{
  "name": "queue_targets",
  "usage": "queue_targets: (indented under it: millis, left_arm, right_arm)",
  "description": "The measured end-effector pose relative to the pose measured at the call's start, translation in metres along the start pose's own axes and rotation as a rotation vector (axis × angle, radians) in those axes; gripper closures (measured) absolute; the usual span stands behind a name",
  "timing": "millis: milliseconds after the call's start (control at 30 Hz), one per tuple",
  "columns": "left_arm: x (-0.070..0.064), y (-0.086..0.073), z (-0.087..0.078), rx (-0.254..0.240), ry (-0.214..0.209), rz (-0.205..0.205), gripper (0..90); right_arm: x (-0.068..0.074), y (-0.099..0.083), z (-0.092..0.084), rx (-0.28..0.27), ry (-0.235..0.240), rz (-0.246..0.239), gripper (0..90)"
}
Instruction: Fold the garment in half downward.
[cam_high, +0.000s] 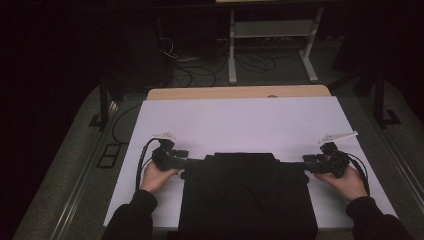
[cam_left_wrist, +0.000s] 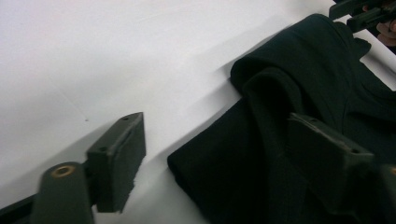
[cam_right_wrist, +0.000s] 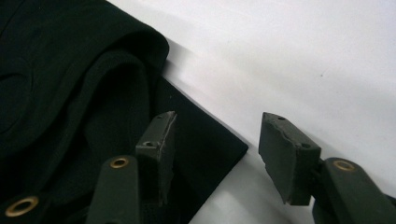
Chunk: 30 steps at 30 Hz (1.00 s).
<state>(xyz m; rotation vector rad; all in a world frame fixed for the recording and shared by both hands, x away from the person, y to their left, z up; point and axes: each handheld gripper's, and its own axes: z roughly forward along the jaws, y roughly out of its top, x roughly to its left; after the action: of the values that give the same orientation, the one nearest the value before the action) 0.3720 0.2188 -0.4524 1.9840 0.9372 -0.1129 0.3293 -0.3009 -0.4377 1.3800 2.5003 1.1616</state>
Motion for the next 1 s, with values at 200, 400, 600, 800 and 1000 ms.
queue_targets:
  millis: [200,400,600,800,1000]
  left_arm:
    - [-0.0014,-0.0002,-0.0001,0.013,0.012,0.026,36.6]
    - [-0.0055,0.0007,0.0023,0.035,0.038,0.048,46.8]
    - [-0.0052,0.0007,0.0002,0.04,0.049,0.05,58.9]
    - [-0.007,0.0013,0.0018,0.068,0.048,0.058,69.7]
    - [-0.0098,0.0023,0.0026,0.075,0.054,0.066,75.4]
  right_arm:
    - [-0.0004,-0.0004,0.0008,0.003,-0.002,0.003,48.6]
    - [-0.0008,-0.0009,0.0032,0.018,-0.017,0.003,51.1]
    - [0.0001,-0.001,0.0048,0.027,-0.037,0.001,57.8]
    - [0.0022,-0.0009,0.0083,0.042,-0.041,-0.02,68.7]
    - [0.0012,-0.0004,0.0081,0.043,-0.015,-0.008,79.3]
